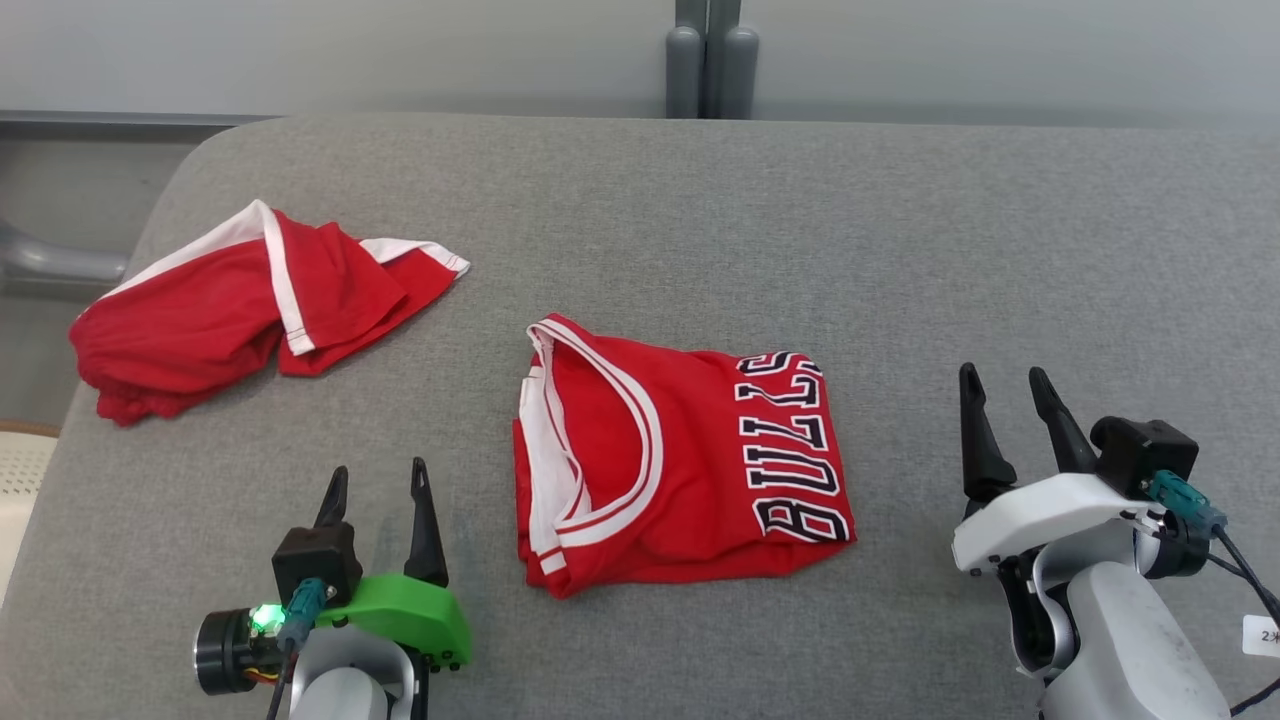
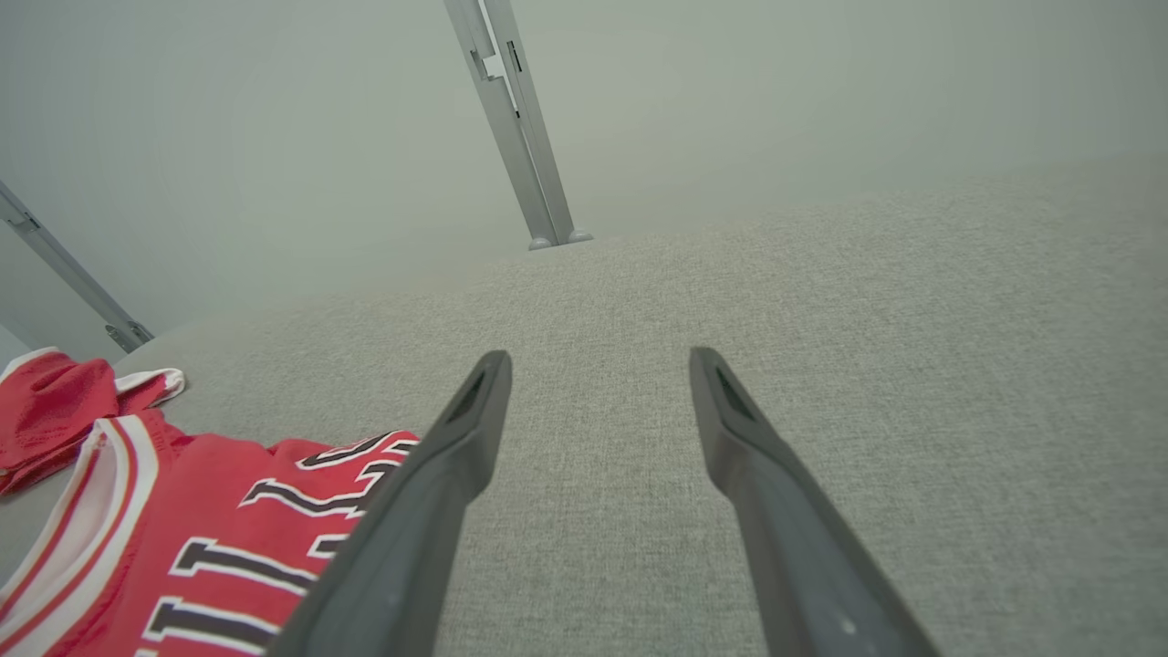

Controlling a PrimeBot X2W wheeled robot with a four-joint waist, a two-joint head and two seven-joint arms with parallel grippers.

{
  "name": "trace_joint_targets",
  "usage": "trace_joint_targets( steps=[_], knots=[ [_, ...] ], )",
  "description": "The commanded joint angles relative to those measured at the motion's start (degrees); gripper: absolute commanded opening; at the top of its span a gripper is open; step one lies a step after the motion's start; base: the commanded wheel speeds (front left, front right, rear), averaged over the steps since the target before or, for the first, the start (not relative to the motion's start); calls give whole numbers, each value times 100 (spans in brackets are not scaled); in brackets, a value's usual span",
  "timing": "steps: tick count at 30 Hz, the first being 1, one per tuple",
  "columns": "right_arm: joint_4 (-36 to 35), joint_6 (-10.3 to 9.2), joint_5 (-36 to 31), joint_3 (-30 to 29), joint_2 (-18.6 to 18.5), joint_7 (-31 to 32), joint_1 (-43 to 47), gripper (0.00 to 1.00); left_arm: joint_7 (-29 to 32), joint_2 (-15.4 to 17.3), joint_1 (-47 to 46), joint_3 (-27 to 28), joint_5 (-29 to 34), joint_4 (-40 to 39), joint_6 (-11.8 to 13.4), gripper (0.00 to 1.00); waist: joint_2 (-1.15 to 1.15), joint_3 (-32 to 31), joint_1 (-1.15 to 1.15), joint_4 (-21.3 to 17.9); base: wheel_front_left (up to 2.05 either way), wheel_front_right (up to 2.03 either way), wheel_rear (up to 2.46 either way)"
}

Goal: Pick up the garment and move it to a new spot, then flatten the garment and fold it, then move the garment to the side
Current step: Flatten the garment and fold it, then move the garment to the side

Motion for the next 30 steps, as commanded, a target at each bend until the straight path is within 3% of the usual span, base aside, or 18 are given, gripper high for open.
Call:
trace_joint_targets(
  steps=[1, 17, 30],
  knots=[
    [7, 2, -68, -17, -8, -14, 99, 100, 1, 26, -7, 60, 76, 15, -25, 100, 0, -52, 0, -193, 0, 0, 0],
    [118, 1, -105, 106, -9, -14, 420, 100, 1, 26, 358, 362, 196, 7, -109, 100, 0, -249, 0, -706, 0, 0, 0],
    [133, 1, -111, 300, -8, -14, 374, 100, 2, 26, 327, 260, 132, -49, -117, 100, 0, -188, 0, -593, 0, 0, 0]
  ],
)
